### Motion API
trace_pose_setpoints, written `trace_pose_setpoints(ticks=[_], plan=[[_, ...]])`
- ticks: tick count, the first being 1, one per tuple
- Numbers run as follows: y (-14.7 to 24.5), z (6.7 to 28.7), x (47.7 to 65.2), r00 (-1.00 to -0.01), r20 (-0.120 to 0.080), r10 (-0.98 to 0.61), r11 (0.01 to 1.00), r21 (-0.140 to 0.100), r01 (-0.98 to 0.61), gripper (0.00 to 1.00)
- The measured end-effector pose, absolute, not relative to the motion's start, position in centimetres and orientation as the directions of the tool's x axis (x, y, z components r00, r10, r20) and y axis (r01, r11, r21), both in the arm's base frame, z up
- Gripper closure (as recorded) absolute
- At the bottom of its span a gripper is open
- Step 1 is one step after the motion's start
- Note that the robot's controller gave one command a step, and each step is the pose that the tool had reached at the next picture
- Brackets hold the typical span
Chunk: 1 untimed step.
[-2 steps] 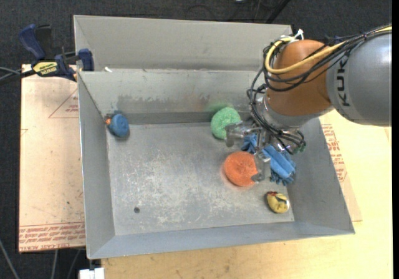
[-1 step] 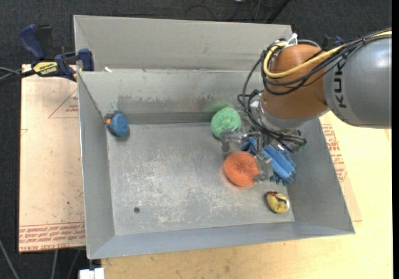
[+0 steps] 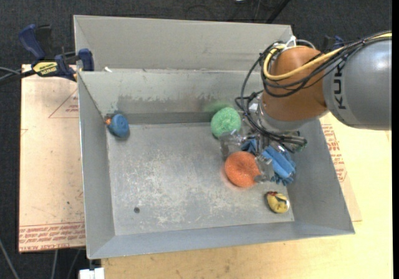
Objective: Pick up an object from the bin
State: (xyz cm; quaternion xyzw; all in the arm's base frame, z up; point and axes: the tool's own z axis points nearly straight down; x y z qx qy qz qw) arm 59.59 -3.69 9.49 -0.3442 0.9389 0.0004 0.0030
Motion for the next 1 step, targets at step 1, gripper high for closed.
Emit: trace_pose_setpoints(ticks=[1], plan=[[-3.60, 11.54, 60.61, -0.752, -0.001, -0.660, 0.752, 0.006, -0.660, 0.00]])
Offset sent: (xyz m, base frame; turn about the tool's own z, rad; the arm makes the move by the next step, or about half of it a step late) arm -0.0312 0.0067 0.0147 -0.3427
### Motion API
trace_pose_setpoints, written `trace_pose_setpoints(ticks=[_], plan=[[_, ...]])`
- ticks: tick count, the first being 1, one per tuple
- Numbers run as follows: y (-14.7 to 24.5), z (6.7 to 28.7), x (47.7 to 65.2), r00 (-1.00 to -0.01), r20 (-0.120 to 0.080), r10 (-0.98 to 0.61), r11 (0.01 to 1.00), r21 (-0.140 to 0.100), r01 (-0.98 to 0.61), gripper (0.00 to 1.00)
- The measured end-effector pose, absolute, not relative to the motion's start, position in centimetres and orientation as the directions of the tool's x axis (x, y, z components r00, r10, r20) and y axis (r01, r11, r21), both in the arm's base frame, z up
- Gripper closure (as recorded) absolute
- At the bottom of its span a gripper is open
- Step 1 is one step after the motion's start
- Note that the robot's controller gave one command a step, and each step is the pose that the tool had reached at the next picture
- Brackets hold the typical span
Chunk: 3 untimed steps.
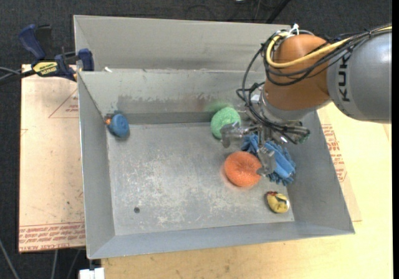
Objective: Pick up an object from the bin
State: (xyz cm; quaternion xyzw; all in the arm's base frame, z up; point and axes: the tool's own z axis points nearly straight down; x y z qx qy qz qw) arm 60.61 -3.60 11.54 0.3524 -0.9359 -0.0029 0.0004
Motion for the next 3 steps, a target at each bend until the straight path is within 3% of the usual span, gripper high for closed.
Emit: trace_pose_setpoints(ticks=[1, 3], plan=[[-3.4, 13.7, 60.5, -0.828, -0.015, -0.561, 0.828, -0.006, -0.561, 0.00], [-3.0, 12.2, 60.0, -0.573, -0.009, -0.820, 0.573, -0.005, -0.820, 0.00]])
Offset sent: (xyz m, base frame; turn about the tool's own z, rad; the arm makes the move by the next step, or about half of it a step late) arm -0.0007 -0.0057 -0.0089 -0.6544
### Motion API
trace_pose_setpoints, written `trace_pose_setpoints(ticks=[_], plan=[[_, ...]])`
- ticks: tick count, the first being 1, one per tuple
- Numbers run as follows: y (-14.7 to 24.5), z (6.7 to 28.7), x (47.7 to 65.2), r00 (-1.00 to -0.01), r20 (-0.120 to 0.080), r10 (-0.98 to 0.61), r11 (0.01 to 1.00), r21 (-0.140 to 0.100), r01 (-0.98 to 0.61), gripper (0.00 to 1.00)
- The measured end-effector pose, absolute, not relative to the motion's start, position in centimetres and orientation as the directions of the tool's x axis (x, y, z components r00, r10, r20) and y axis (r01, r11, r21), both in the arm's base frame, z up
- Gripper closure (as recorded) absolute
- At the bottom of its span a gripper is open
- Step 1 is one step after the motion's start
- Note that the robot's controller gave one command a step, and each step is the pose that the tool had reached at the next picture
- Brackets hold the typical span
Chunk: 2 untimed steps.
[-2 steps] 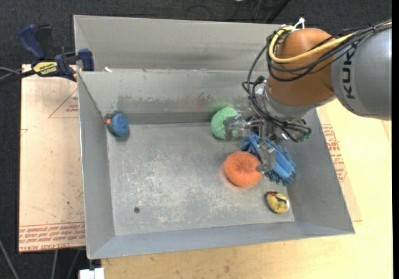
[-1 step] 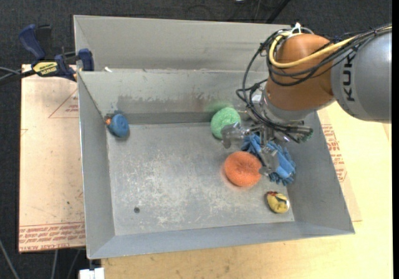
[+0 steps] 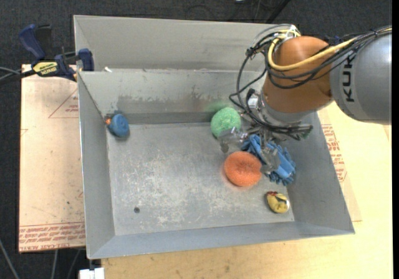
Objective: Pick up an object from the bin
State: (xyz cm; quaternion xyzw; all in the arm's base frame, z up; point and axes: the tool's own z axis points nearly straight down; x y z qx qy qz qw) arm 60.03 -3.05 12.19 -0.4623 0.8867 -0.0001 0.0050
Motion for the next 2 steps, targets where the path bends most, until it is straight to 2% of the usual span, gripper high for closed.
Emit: trace_pose_setpoints(ticks=[1, 2], plan=[[-3.7, 12.0, 59.9, -0.642, -0.010, -0.766, 0.642, -0.002, -0.766, 0.00], [-3.4, 10.5, 60.0, -0.498, -0.009, -0.867, 0.498, -0.006, -0.867, 0.00]])
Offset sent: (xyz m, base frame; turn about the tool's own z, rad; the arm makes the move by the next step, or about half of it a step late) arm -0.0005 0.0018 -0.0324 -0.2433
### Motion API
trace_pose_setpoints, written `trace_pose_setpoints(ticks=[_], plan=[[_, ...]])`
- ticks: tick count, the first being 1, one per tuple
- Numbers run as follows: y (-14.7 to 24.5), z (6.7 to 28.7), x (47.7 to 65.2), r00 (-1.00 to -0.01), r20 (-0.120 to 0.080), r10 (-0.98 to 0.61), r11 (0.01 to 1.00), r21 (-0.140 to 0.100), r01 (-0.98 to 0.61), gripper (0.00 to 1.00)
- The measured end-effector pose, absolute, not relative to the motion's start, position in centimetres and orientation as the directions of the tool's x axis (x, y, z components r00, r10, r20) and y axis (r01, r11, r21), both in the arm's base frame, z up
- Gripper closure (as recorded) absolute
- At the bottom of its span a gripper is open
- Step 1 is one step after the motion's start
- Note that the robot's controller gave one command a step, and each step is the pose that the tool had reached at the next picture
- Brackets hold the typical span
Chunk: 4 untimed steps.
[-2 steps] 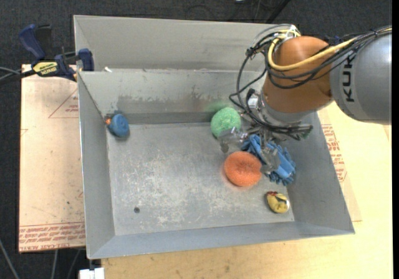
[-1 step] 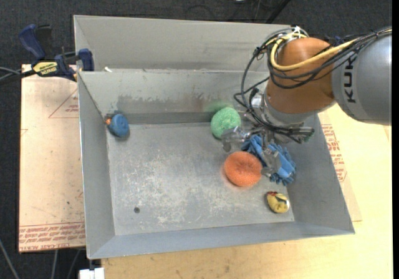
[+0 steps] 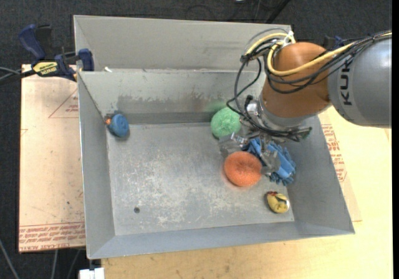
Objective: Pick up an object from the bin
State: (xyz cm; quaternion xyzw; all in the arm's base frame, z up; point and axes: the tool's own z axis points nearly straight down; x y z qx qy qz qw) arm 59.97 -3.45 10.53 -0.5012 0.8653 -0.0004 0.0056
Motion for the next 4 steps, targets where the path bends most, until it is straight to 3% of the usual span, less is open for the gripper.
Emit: trace_pose_setpoints(ticks=[1, 2, 3, 4], plan=[[-3.8, 9.7, 60.2, -0.365, -0.011, -0.931, 0.365, -0.006, -0.931, 0.00], [-4.6, 8.6, 60.8, -0.590, -0.018, -0.807, 0.590, -0.006, -0.807, 1.00], [-4.6, 8.6, 60.8, -0.591, -0.018, -0.807, 0.591, -0.006, -0.807, 1.00], [-5.0, 19.1, 61.9, -0.569, -0.022, -0.822, 0.569, -0.008, -0.822, 1.00]])
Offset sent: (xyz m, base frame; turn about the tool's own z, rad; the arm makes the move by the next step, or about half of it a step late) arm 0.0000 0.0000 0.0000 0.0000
